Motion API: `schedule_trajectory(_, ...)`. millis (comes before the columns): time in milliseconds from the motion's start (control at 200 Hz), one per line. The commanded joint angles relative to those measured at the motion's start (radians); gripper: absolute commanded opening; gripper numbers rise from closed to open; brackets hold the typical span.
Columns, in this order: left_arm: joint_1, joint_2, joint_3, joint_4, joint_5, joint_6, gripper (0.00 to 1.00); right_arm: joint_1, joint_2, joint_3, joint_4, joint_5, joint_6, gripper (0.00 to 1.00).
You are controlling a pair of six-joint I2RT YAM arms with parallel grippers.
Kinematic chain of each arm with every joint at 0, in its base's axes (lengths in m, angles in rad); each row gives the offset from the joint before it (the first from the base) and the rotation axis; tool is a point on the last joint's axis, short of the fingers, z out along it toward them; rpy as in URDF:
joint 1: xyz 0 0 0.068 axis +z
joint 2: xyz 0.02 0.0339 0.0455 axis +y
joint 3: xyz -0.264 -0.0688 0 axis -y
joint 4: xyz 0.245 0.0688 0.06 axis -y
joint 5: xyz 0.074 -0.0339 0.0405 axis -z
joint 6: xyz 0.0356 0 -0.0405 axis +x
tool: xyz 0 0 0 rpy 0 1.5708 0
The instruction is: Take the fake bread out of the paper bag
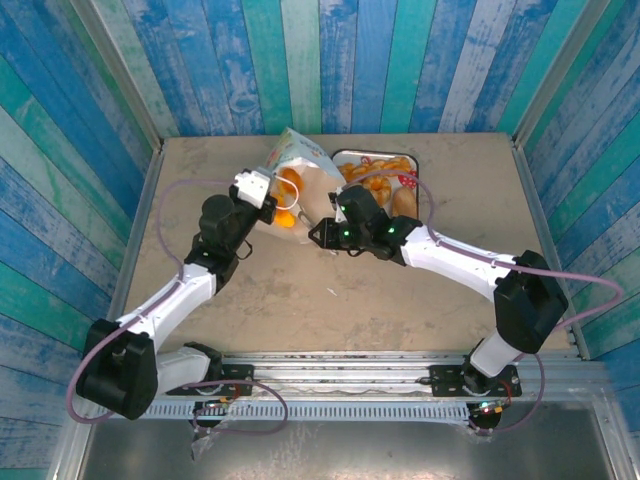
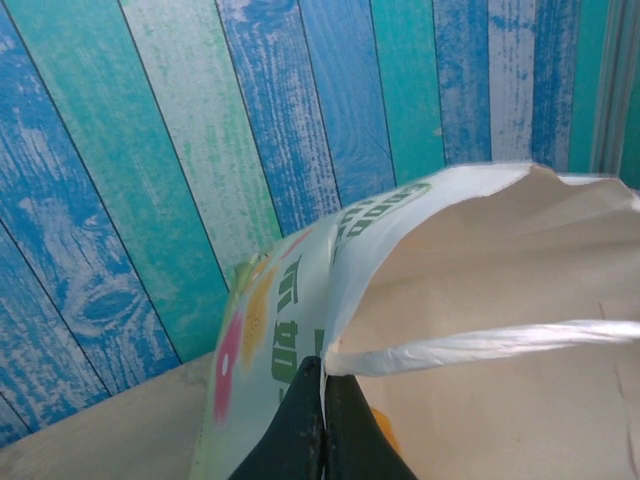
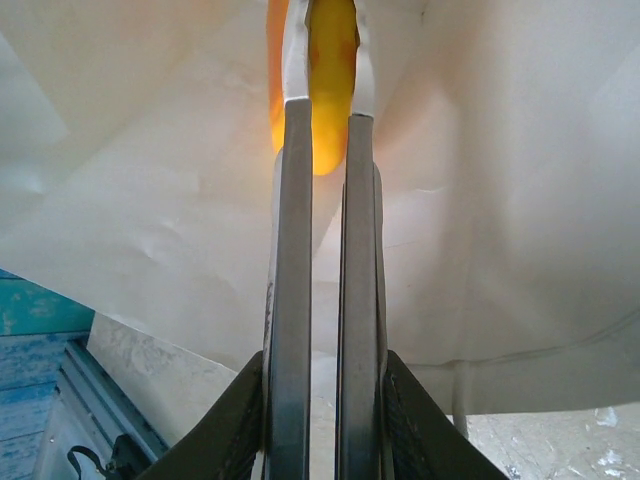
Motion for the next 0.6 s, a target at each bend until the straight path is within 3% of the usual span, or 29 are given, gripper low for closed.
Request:
schedule_trajectory(0, 0.004, 0.021, 0.067, -0.119, -0.059, 0.048, 0.0, 0.004, -0.036, 0.026, 0.003, 0.018, -0.032, 0.02)
schedule_trajectory(326, -0.031, 0.043, 0.211, -0.345, -0.068, 0.193, 0.0, 0.01, 0.148, 0.143, 0.069, -0.063, -0.003, 0.03)
schedule_trajectory(596, -0.036, 0.114, 0.17, -0.359, -0.07, 0.225, 0.0, 0.018, 0.222, 0.176, 0.066, -0.052, 0.042, 0.06)
